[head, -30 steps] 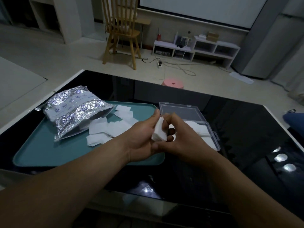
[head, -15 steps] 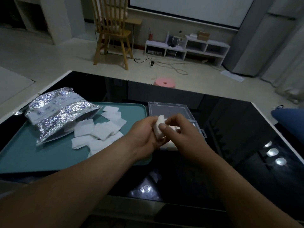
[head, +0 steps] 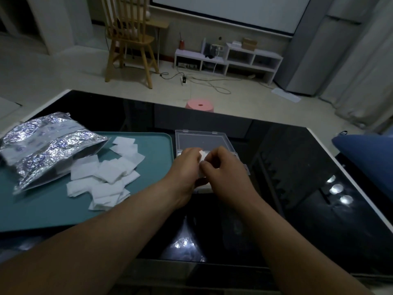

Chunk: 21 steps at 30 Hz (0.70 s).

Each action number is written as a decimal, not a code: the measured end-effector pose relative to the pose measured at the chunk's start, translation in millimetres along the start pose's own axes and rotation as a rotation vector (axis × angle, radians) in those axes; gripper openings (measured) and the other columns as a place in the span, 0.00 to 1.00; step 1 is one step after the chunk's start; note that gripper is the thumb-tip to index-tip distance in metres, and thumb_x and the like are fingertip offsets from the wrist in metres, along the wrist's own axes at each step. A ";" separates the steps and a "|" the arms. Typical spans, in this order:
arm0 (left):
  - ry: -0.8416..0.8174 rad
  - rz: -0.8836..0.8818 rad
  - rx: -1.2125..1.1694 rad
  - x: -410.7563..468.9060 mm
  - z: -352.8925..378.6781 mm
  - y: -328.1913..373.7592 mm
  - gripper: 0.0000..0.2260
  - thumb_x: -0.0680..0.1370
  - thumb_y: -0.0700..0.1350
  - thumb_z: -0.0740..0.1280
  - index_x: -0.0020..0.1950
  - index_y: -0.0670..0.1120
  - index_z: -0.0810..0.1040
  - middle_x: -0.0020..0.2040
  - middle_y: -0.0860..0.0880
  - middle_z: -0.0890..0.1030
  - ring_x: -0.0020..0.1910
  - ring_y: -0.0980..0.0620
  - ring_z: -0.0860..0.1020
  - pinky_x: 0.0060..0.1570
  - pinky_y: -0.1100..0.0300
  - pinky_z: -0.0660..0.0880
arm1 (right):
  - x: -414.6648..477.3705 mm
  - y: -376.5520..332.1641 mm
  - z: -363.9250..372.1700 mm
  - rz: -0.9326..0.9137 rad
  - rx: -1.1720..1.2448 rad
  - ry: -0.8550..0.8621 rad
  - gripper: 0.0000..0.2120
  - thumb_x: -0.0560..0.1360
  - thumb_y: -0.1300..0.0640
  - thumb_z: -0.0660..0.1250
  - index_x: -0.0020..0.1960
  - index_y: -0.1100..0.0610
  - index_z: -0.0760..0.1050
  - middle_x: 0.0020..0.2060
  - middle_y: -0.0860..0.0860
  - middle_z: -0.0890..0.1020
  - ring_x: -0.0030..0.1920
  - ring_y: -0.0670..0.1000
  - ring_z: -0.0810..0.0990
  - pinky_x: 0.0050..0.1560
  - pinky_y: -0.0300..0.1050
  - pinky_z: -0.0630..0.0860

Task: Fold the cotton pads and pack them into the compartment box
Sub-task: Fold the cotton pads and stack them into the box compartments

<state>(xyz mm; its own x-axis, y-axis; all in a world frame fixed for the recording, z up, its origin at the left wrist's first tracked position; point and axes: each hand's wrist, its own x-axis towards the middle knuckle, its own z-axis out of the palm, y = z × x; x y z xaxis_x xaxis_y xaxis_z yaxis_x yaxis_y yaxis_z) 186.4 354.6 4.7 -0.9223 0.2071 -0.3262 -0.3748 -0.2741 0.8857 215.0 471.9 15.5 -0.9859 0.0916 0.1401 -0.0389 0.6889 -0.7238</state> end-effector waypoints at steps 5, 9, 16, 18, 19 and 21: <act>0.056 0.073 0.062 2.0 8.9 -1.4 0.18 0.80 0.38 0.56 0.67 0.49 0.75 0.58 0.43 0.81 0.54 0.45 0.82 0.48 0.50 0.81 | 0.7 3.7 -0.7 0.004 -0.046 0.046 0.04 0.80 0.51 0.69 0.50 0.49 0.75 0.43 0.44 0.81 0.44 0.42 0.80 0.45 0.43 0.78; 0.076 0.106 0.048 3.5 15.0 1.3 0.17 0.80 0.36 0.57 0.63 0.51 0.76 0.57 0.44 0.81 0.53 0.45 0.82 0.49 0.49 0.81 | 4.7 8.1 -2.0 0.011 -0.023 0.074 0.04 0.80 0.52 0.69 0.49 0.50 0.75 0.42 0.45 0.81 0.43 0.43 0.79 0.44 0.42 0.77; 0.025 0.272 0.311 29.2 22.1 7.2 0.18 0.83 0.40 0.57 0.72 0.51 0.70 0.67 0.47 0.75 0.61 0.49 0.76 0.58 0.54 0.74 | 33.1 22.9 -25.6 0.083 0.156 0.164 0.05 0.79 0.59 0.71 0.49 0.53 0.75 0.43 0.49 0.82 0.41 0.44 0.81 0.40 0.38 0.73; 0.029 0.411 0.577 40.6 18.0 7.3 0.19 0.84 0.41 0.58 0.74 0.51 0.69 0.70 0.50 0.72 0.65 0.53 0.72 0.62 0.58 0.69 | 44.6 35.1 -41.8 0.153 0.181 0.257 0.04 0.79 0.60 0.71 0.51 0.55 0.76 0.44 0.51 0.82 0.44 0.49 0.82 0.42 0.44 0.78; 0.001 0.452 0.721 45.7 16.5 5.3 0.18 0.84 0.41 0.58 0.74 0.49 0.70 0.71 0.50 0.71 0.66 0.54 0.72 0.62 0.60 0.66 | 48.6 43.2 -48.6 0.191 0.186 0.281 0.04 0.79 0.60 0.70 0.53 0.56 0.76 0.45 0.52 0.82 0.45 0.51 0.82 0.43 0.46 0.79; -0.079 0.501 1.008 54.9 13.6 -2.5 0.18 0.84 0.41 0.59 0.73 0.48 0.73 0.72 0.50 0.73 0.68 0.50 0.72 0.64 0.58 0.67 | 54.6 59.0 -52.2 0.257 0.196 0.277 0.04 0.80 0.59 0.70 0.54 0.56 0.76 0.46 0.53 0.81 0.45 0.52 0.82 0.41 0.47 0.80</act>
<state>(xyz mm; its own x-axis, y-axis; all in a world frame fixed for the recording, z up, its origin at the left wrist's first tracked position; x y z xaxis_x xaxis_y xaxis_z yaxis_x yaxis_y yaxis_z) 138.0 379.4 -11.0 -0.9255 0.3551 0.1315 0.3159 0.5327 0.7851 167.3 555.1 15.7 -0.8875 0.4508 0.0950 0.1460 0.4709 -0.8700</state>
